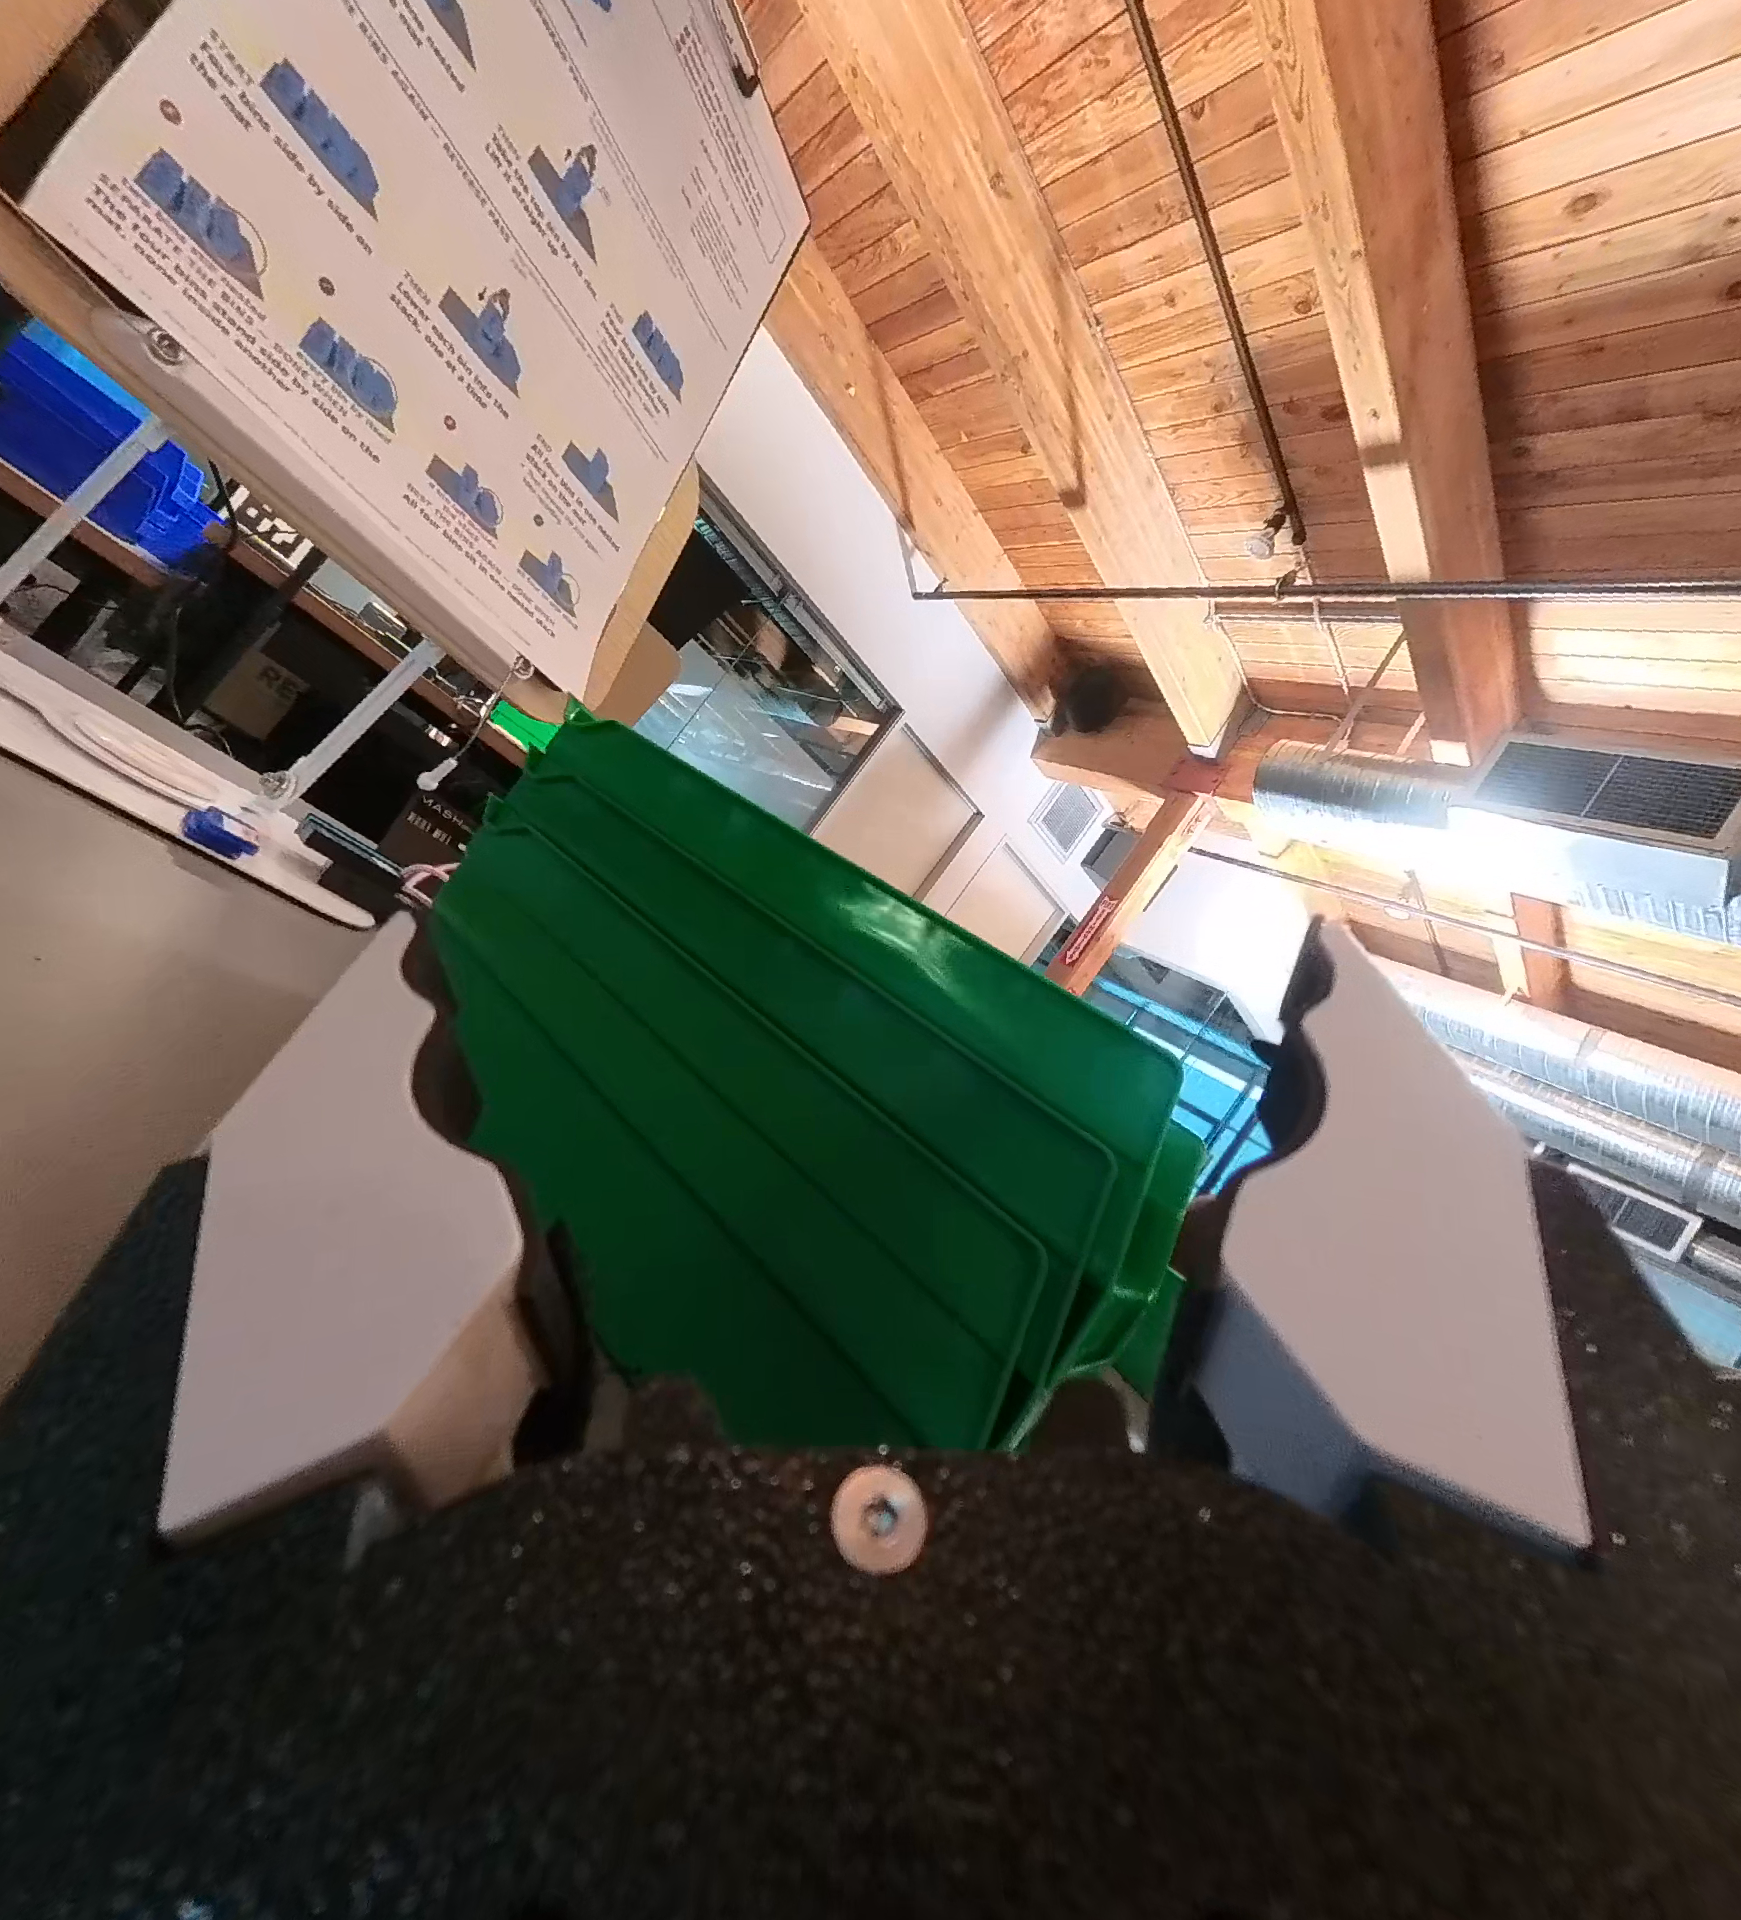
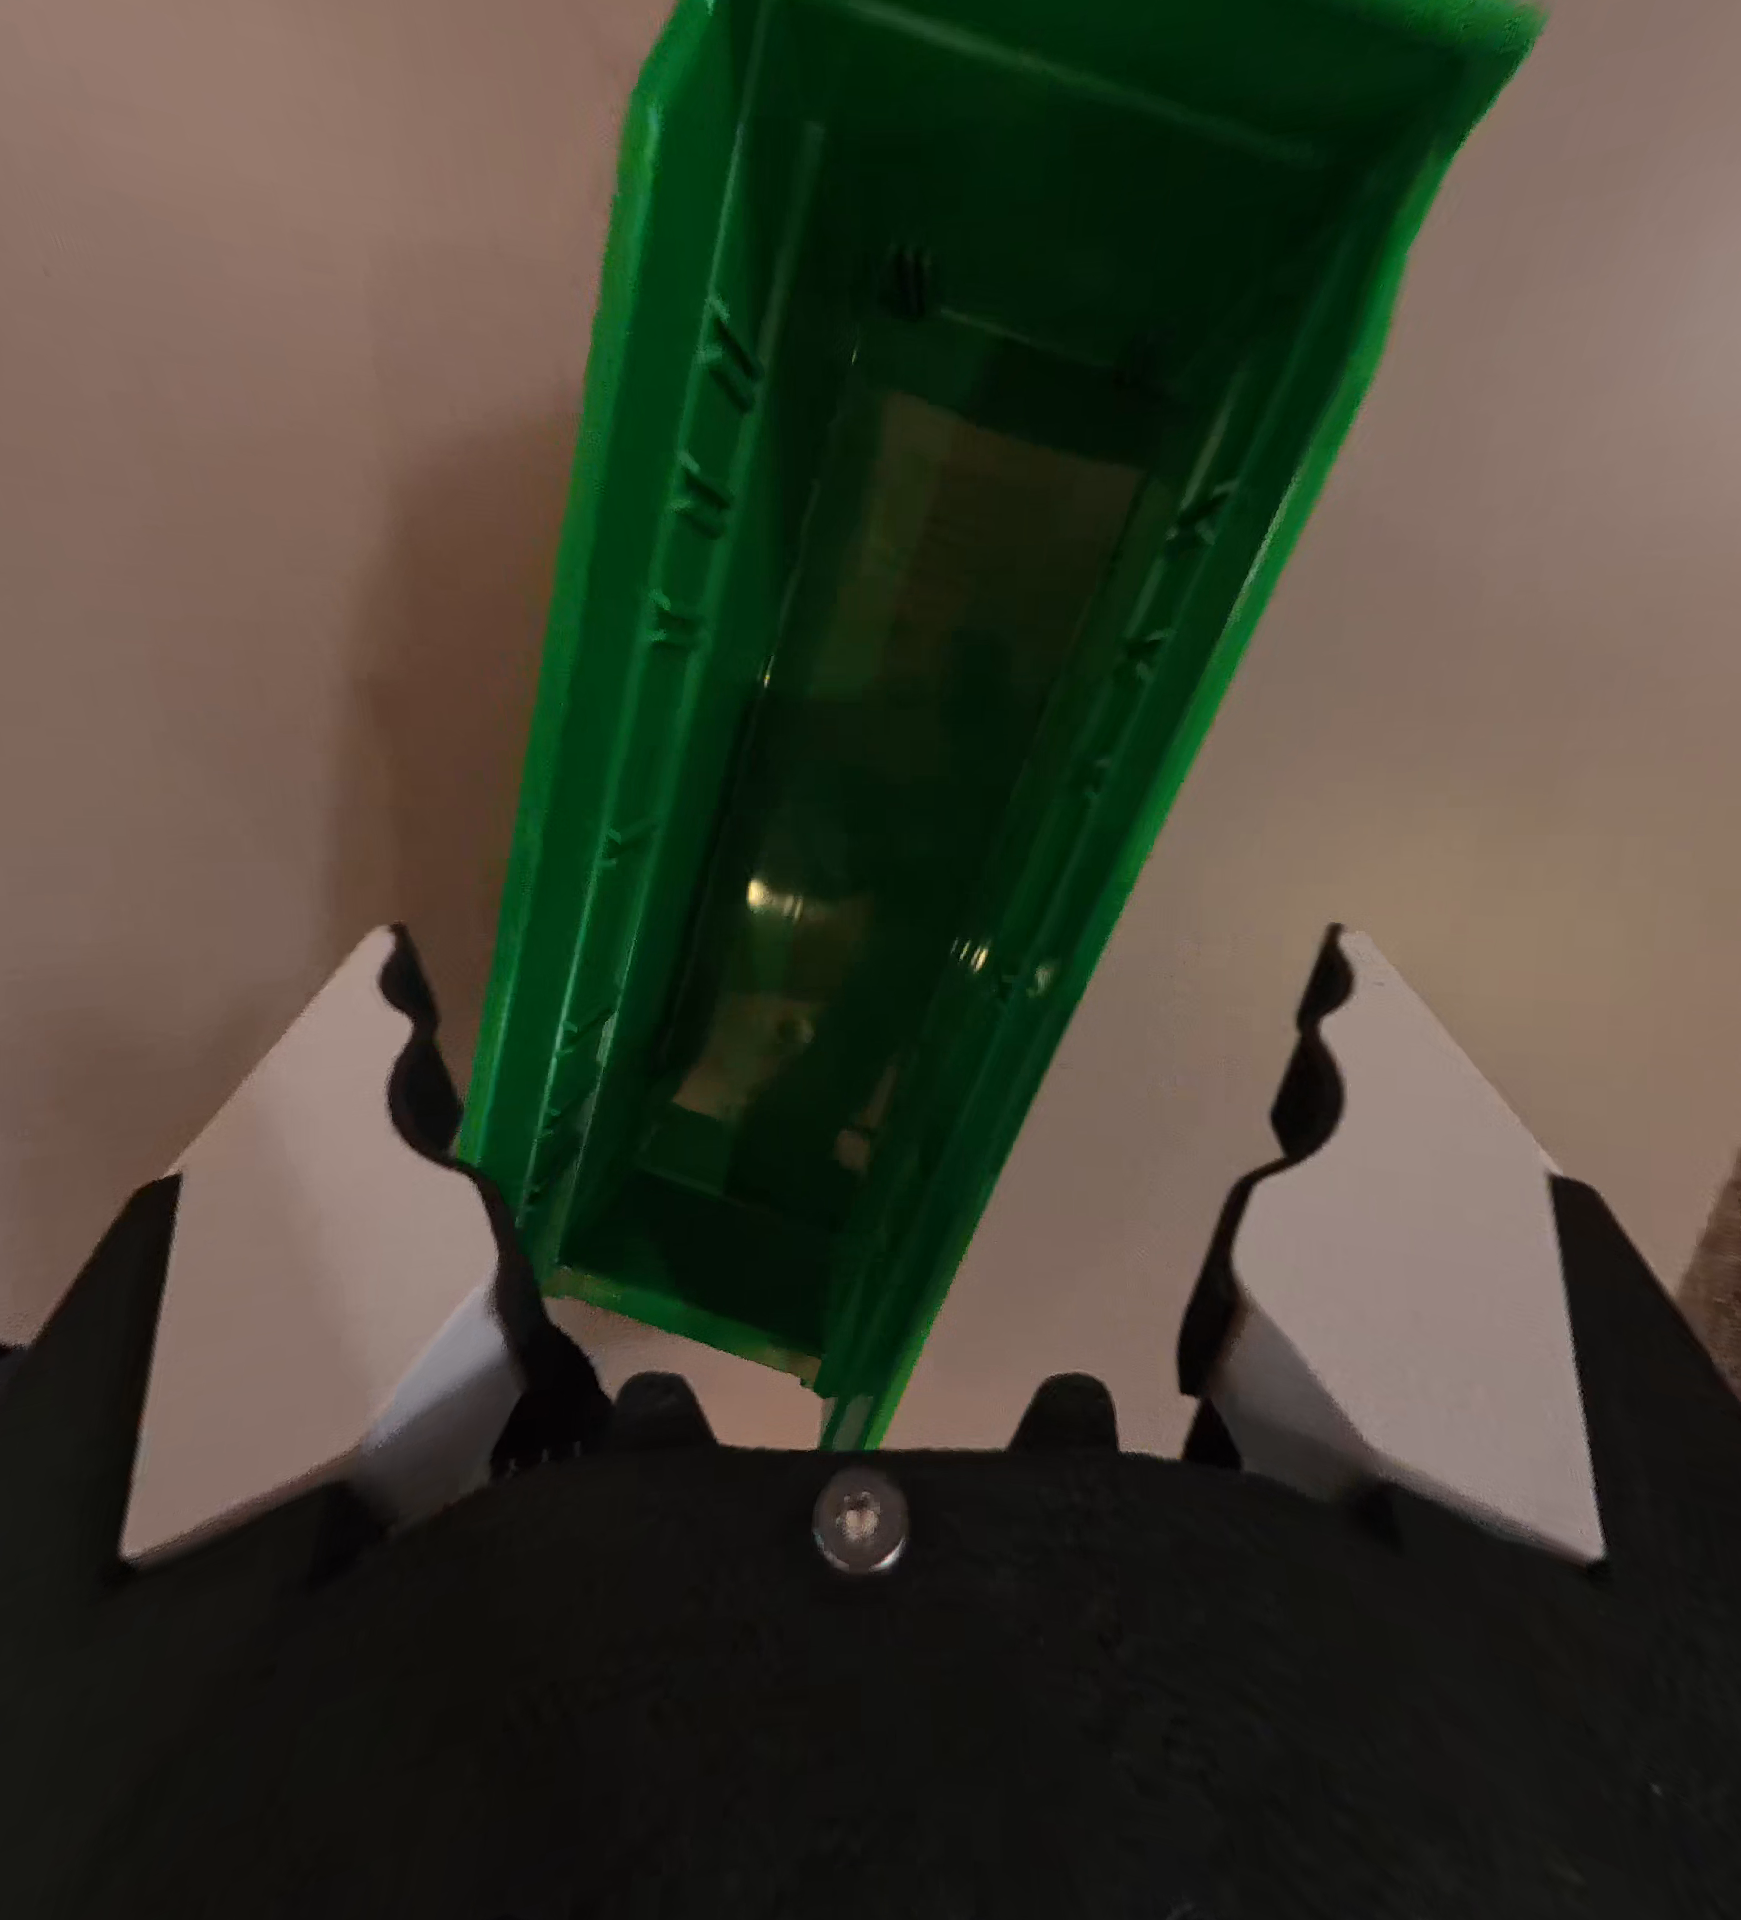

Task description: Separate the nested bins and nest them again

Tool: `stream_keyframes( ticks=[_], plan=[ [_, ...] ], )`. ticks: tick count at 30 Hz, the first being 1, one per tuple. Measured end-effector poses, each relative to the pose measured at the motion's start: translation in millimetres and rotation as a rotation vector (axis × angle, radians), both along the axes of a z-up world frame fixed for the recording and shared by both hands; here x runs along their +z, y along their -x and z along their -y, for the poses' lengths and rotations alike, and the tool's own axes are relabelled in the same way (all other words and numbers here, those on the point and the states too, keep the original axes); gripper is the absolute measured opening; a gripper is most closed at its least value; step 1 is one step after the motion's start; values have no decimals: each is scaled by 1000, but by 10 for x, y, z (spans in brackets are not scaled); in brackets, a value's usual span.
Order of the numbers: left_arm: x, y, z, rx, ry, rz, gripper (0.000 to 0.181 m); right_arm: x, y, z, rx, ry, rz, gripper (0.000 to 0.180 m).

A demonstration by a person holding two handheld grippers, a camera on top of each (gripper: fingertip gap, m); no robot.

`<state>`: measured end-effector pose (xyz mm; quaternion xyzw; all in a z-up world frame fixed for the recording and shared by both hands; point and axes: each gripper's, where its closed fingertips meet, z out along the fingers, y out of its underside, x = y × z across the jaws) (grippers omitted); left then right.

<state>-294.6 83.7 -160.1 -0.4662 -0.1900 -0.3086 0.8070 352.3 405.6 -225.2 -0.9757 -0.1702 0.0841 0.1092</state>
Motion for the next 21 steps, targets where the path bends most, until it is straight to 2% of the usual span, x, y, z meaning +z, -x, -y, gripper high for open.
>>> stream_keyframes(
  ticks=[3, 6, 9, 10, 12, 14, 17, 21],
  plan=[
    [-3, 0, -11, 10, 7, -11, 152, 356, 91, -156, 14, -141, 45, 160],
    [-13, -24, -41, 33, 32, -44, 152, 832, 621, -258, 100, -320, 32, 160],
    [-10, -36, -46, 65, 44, -76, 152, 1211, 1689, -35, 258, -402, -130, 154],
    [-7, -39, -43, 69, 44, -81, 152, 1313, 2111, 118, 316, -398, -216, 147],
    [-4, -35, -35, 71, 39, -79, 151, 1475, 2930, 481, 417, -349, -386, 143],
    [8, -26, -16, 71, 26, -73, 152, 1539, 3644, 833, 491, -277, -488, 143],
    [12, -16, -18, 65, 22, -70, 152, 1429, 4550, 1332, 584, -159, -511, 148],
    [-3, -39, -59, 47, 40, -83, 152, 1022, 5373, 1821, 709, -71, -329, 146]
  ],
)
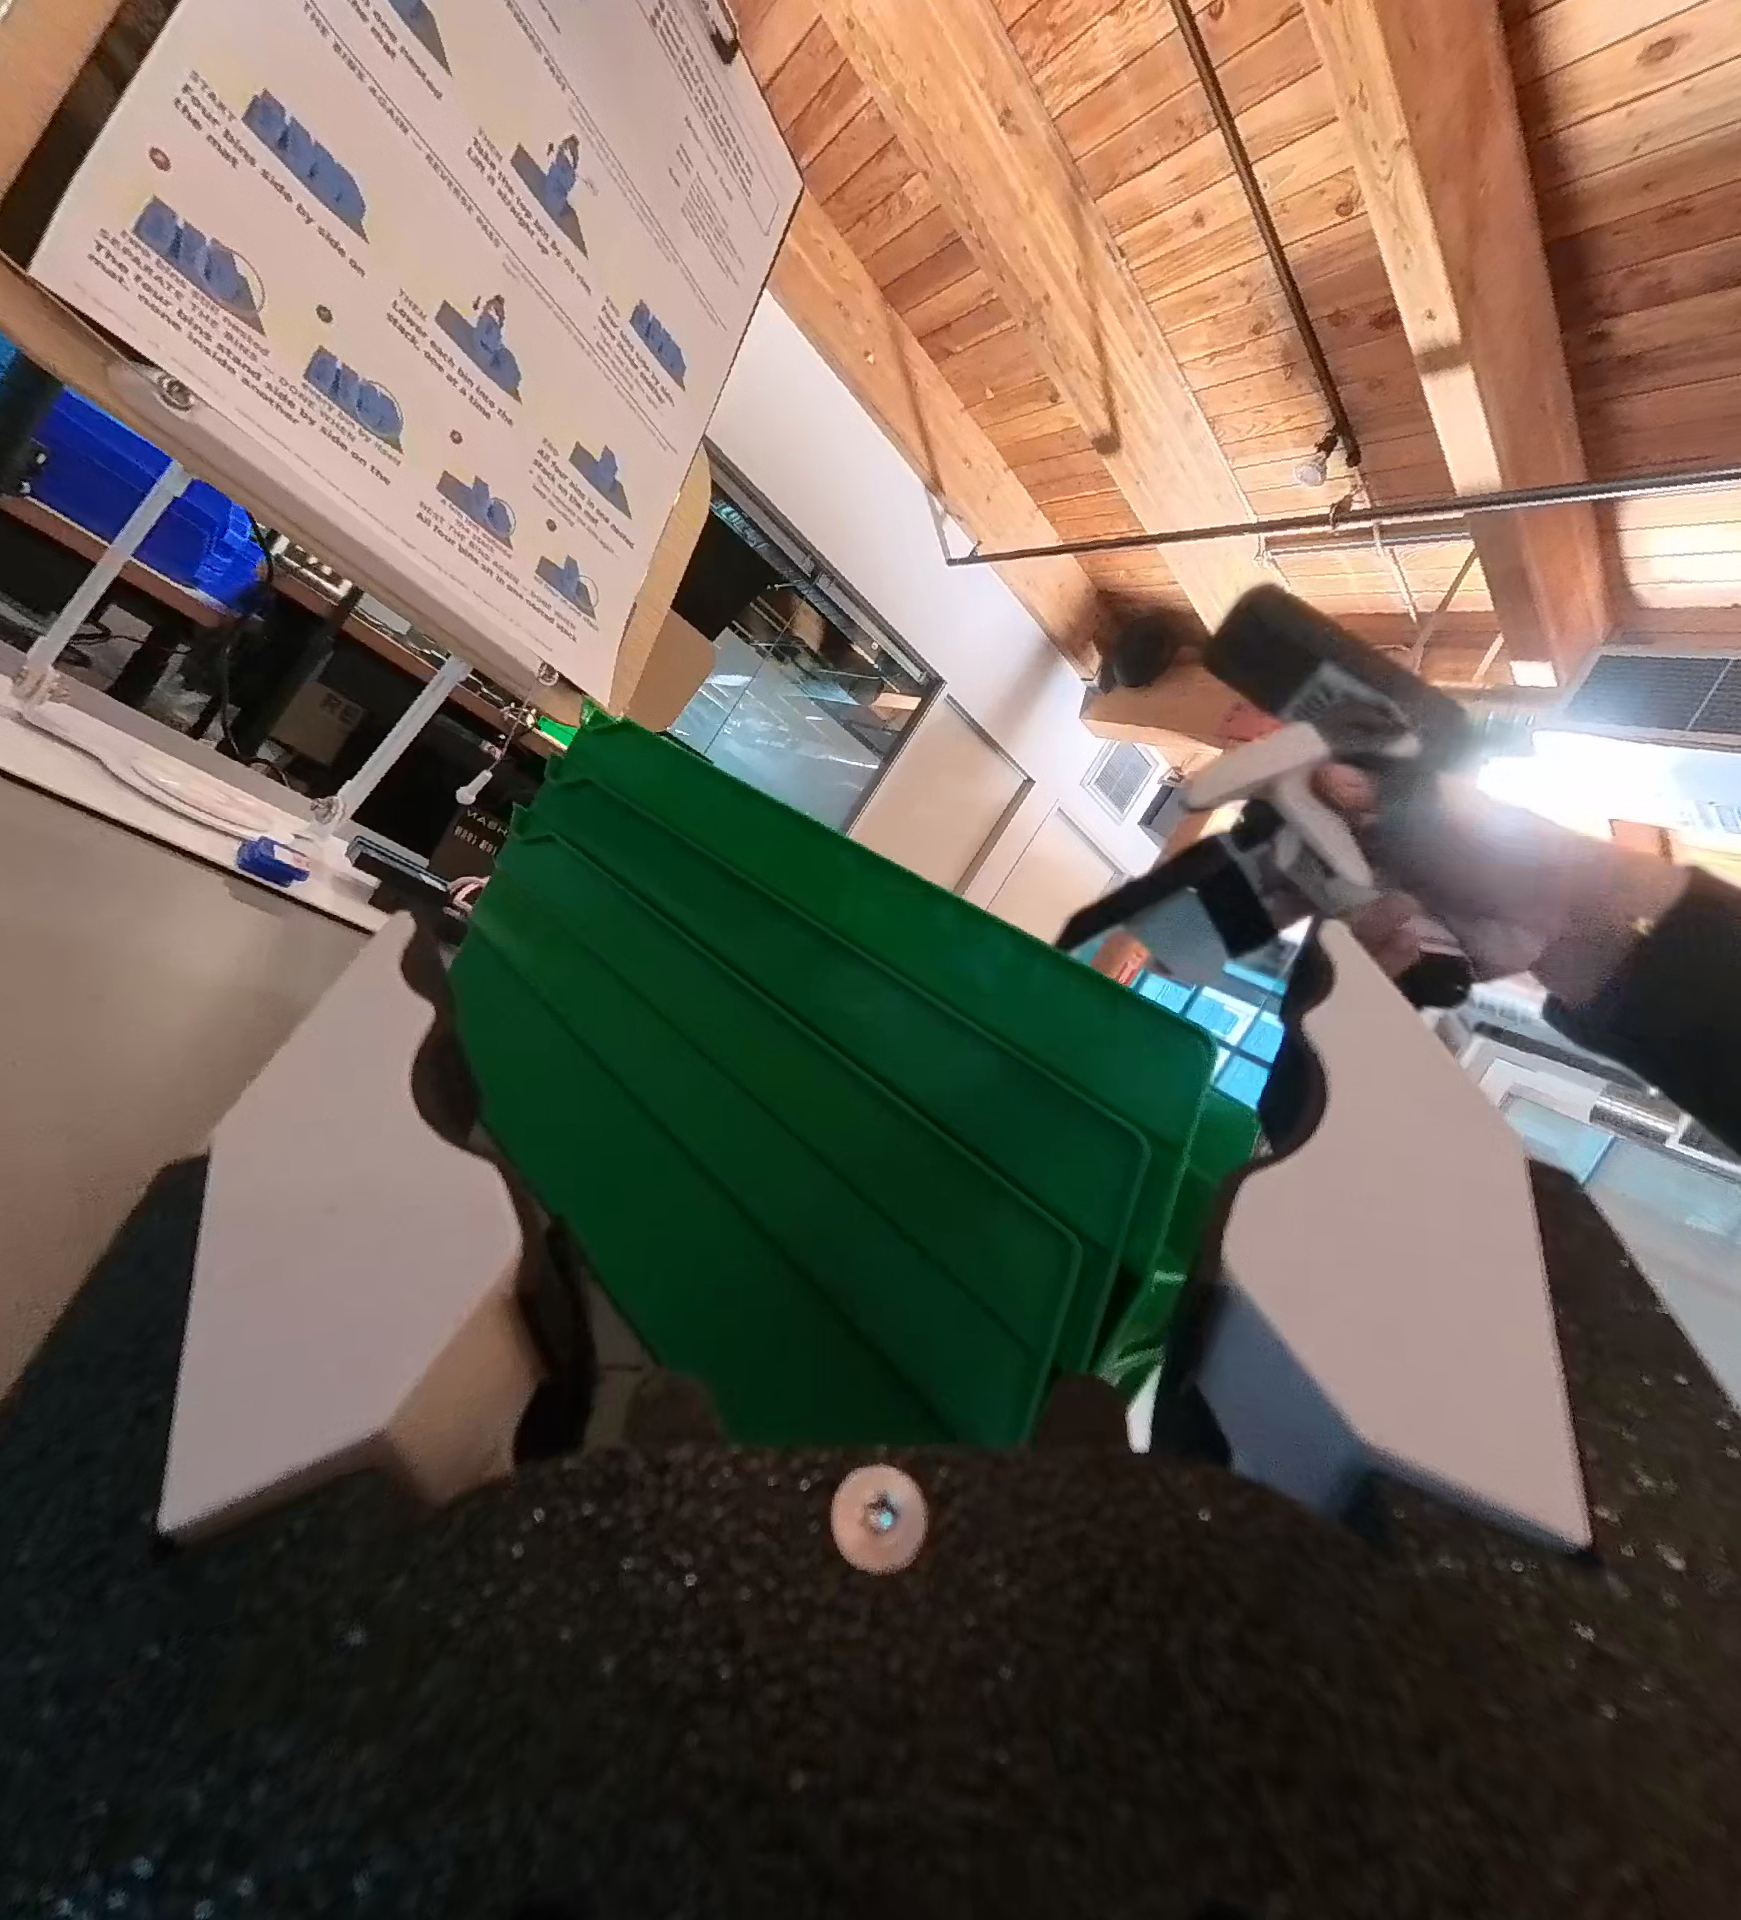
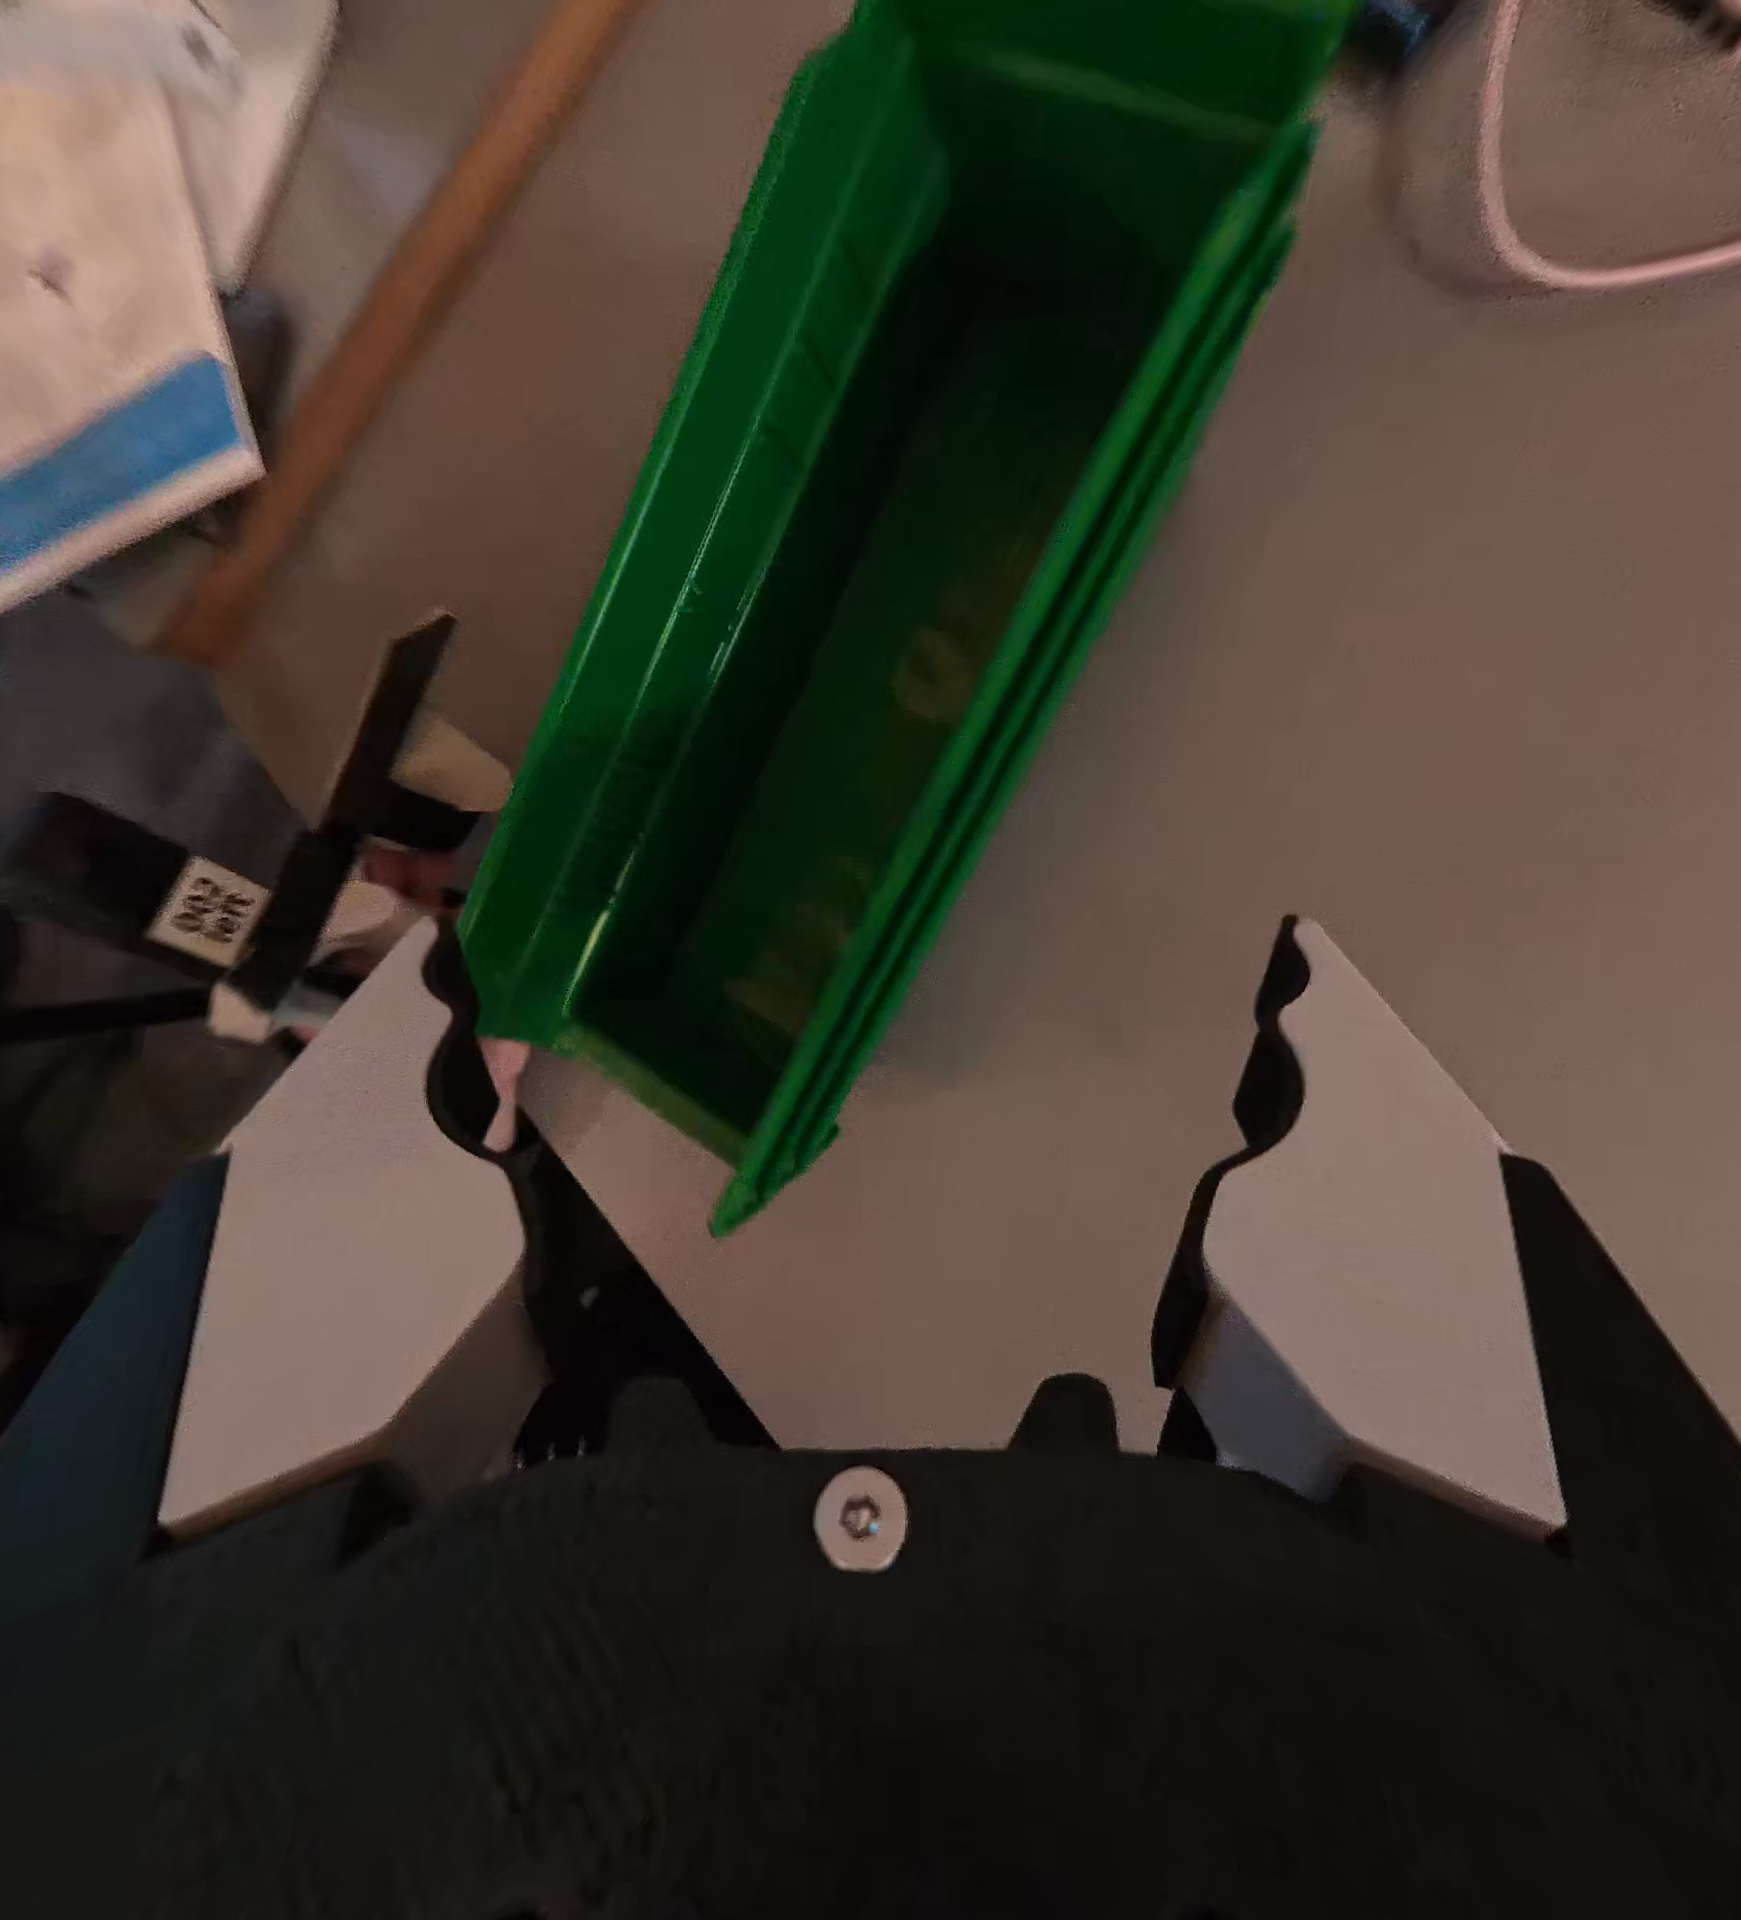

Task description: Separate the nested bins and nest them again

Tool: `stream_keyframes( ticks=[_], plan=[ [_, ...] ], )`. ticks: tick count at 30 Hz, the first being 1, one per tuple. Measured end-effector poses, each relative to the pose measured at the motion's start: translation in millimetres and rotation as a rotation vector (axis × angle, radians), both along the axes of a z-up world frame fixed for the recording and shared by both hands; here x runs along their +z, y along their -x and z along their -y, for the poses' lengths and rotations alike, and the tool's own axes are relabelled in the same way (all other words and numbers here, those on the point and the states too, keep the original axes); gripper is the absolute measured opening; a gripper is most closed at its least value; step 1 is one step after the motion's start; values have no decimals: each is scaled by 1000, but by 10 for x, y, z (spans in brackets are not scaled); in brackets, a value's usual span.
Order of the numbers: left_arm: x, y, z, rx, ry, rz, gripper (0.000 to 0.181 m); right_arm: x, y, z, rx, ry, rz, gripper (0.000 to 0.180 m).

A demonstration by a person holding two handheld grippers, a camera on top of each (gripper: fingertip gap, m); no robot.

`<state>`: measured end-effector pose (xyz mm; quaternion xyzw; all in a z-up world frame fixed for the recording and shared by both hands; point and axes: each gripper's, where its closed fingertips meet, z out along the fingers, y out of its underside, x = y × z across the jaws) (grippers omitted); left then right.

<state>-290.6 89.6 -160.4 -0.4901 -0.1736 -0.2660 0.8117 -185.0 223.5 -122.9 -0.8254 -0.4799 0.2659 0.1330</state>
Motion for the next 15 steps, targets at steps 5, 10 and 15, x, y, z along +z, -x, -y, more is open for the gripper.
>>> stream_keyframes(
  ticks=[5, 10, 15],
  plan=[
    [-2, -4, -10, -7, 2, -1, 152, -354, 549, 190, -2, -30, 195, 147],
    [-10, -4, -35, -12, 10, -3, 152, -563, 762, 129, -94, -23, 259, 157],
    [-11, 1, -42, -18, 7, 4, 152, -603, 706, 62, -83, -99, 377, 120]
  ],
)
